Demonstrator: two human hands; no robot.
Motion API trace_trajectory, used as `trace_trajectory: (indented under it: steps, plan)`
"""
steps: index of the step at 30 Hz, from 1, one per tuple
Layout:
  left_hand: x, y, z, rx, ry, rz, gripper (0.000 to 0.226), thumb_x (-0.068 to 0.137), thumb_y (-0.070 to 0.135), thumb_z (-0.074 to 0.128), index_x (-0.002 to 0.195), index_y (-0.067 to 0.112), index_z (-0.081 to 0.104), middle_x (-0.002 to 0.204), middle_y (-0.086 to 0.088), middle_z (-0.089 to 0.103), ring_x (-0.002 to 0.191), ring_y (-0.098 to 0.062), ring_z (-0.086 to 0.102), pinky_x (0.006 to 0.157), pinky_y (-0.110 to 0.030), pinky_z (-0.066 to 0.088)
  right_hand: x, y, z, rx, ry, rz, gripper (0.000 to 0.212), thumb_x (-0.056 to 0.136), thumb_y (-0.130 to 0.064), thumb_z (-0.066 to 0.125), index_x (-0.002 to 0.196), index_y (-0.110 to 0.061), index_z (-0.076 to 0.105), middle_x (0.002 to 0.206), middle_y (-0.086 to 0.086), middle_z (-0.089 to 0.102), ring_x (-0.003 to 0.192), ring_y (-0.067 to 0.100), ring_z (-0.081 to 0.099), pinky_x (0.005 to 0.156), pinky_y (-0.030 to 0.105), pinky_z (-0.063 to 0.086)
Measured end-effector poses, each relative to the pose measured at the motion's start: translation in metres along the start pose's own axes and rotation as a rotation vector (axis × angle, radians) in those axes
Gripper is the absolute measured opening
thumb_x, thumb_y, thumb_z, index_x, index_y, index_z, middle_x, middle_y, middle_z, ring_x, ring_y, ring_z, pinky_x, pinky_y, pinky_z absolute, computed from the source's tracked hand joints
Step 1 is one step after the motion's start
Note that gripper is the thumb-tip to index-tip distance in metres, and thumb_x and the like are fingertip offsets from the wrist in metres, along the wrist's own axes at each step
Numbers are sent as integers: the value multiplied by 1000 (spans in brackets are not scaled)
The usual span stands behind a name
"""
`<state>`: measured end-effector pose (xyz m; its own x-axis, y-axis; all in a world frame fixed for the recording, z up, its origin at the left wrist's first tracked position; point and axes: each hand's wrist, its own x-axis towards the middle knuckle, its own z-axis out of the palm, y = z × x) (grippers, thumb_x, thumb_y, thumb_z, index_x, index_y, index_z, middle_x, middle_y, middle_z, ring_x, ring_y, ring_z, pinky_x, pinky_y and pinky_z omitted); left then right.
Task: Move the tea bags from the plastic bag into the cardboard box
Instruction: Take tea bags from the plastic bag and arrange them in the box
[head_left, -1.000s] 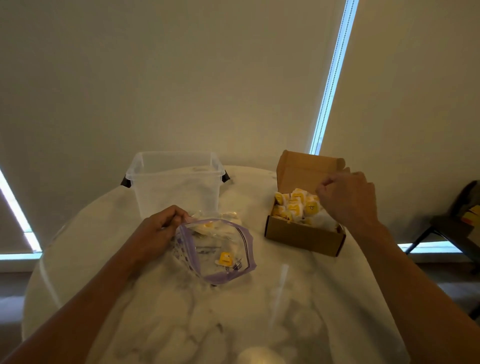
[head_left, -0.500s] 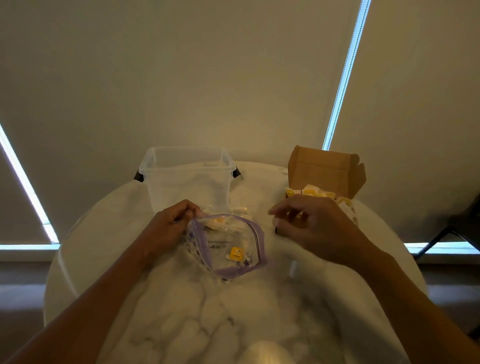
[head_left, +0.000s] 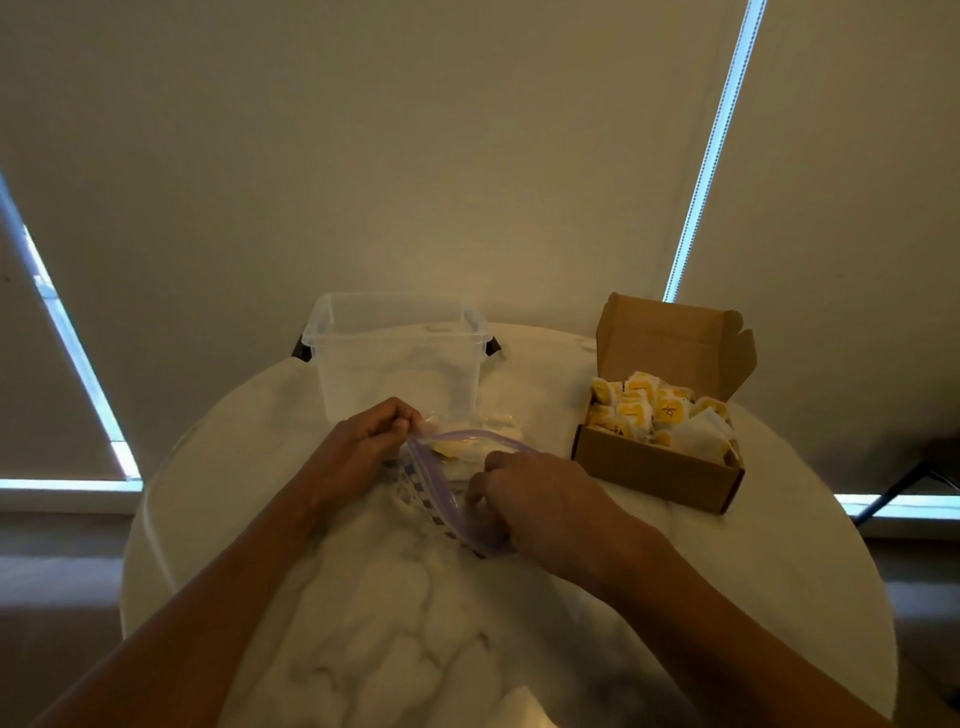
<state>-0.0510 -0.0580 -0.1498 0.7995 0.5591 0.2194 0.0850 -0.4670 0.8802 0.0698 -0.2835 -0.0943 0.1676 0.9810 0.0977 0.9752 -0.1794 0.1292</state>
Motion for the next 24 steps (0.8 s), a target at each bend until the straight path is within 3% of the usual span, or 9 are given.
trace_trajectory:
  steps: [4,7,10,13,16,18,20,24]
  plan:
    - [1,0,1,-11,-1,7,24,114,15,52,101,24,72,100,-10,73,89,-20,60,82,-37,45,0,9,-2,62,51,-17,36,95,-25,73,129,-35,70,132,-10,60,108,19,66,73,29,42]
    - [1,0,2,-60,-7,21,20,111,23,54,102,22,71,102,-22,69,87,-20,59,81,-37,43,-7,17,-2,431,141,-7,18,93,-26,78,109,-35,78,114,-18,63,92,6,64,76,33,57]
    - [1,-2,2,-95,4,39,20,102,34,55,101,22,71,103,-25,65,87,-19,57,82,-37,42,-22,26,-9,835,246,64,8,92,-34,82,99,-35,80,110,-17,67,88,9,68,77,32,62]
    - [3,-7,2,-85,-3,32,18,111,24,56,102,19,71,95,-9,70,88,-19,60,83,-38,43,-41,38,-23,1142,376,173,14,87,-35,82,99,-30,83,112,-13,73,78,10,66,67,21,55]
    - [5,-9,3,-44,16,4,22,115,17,53,105,20,73,97,3,74,91,-17,63,83,-37,45,-54,59,-35,1394,531,335,26,84,-35,80,106,-21,82,98,-4,81,60,8,62,58,18,46]
    - [5,-7,3,-39,22,-8,23,116,17,53,105,21,73,96,4,75,91,-16,64,83,-36,45,-57,81,-35,1378,637,467,30,82,-43,80,106,-26,83,85,-8,78,55,1,54,50,17,40]
    - [4,-6,5,-29,30,-1,26,116,16,52,101,22,72,93,8,74,88,-14,63,81,-36,44,-56,106,-32,1276,714,567,25,84,-43,83,104,-28,83,85,-10,78,59,0,56,51,16,43]
    - [7,-9,4,-35,35,3,25,116,14,52,102,21,72,92,6,73,88,-16,62,81,-36,43,-51,148,-19,1056,674,656,16,91,-34,82,99,-21,80,84,-4,78,61,4,67,61,22,51]
